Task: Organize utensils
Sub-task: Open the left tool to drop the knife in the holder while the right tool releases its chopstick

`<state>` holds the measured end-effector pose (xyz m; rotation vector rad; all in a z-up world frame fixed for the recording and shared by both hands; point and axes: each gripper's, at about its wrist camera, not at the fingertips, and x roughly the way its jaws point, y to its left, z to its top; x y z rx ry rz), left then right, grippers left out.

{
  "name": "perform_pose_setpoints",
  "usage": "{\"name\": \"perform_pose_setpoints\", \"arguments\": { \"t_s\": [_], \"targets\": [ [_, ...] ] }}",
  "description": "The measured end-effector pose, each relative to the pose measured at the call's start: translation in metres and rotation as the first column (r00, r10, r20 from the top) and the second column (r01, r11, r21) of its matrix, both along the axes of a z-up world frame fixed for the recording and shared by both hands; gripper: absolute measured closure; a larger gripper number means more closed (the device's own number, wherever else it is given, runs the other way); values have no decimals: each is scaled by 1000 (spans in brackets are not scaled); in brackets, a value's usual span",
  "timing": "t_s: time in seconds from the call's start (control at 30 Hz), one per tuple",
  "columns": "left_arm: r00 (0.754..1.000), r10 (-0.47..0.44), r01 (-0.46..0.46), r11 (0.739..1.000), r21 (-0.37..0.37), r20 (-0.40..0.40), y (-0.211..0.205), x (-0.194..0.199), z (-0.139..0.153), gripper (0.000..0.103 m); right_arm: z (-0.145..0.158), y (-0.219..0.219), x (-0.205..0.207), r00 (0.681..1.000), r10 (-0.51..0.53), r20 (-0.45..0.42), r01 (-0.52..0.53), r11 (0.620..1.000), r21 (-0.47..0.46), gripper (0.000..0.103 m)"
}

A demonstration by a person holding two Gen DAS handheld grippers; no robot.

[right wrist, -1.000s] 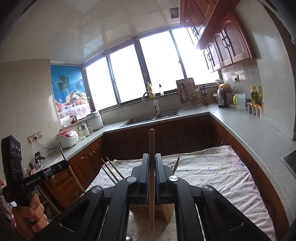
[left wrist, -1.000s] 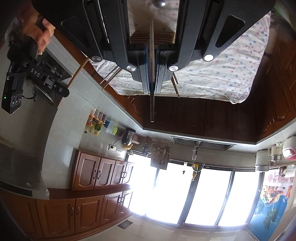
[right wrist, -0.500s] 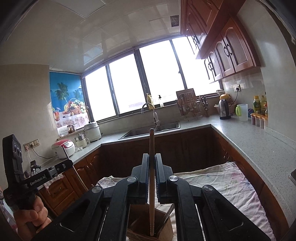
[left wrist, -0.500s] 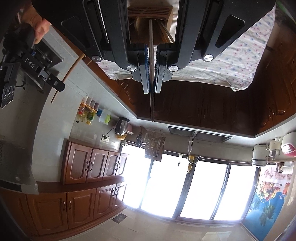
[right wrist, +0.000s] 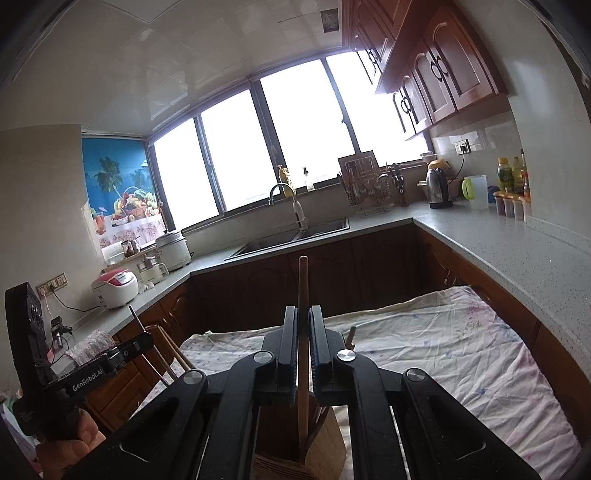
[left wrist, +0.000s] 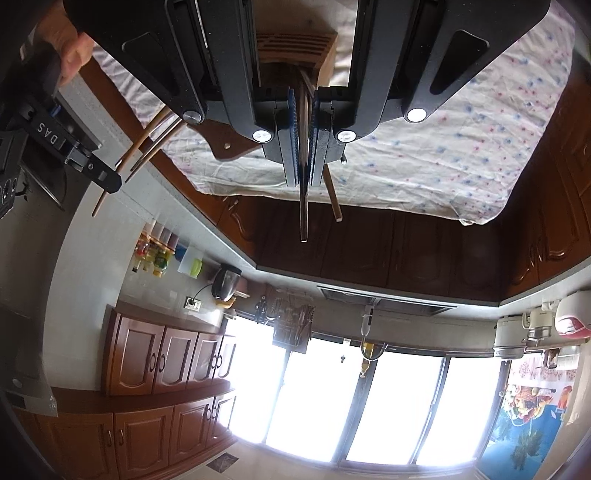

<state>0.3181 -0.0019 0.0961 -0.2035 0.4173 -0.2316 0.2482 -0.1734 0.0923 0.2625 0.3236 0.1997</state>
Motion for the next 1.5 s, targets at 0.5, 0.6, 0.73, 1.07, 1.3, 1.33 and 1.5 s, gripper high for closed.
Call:
{"name": "perform_pose_setpoints", "arguments": {
  "t_s": [0.5,0.6,0.73,1.07,1.3,1.33,1.5],
  "targets": [
    [999,-17,18,1000,25,-34,-8,1,-15,98,-31,-3,8,994,4,-111,-2,1000,20,96],
    [999,-15,16,1000,27,-35,-8,1,-15,98,-33,-4,9,993,2,-118,0,1000,23,96],
    [999,-15,16,999,30,-40,-8,2,-16,98,-36,-7,12,992,4,-128,0,999,34,96],
    [998,-11,13,999,32,-62,-7,4,-13,98,-37,-10,15,988,20,-153,-11,998,64,92],
    [998,-25,27,999,25,-60,-11,-2,-8,78,-35,-17,10,989,11,-151,3,996,94,46],
    [998,-28,29,999,31,-50,-13,-6,-6,69,-34,-18,8,990,9,-141,5,995,100,38],
    [1000,-24,24,998,59,7,-22,-22,3,41,-26,-22,-2,994,-7,-112,17,995,96,36]
  ]
}}
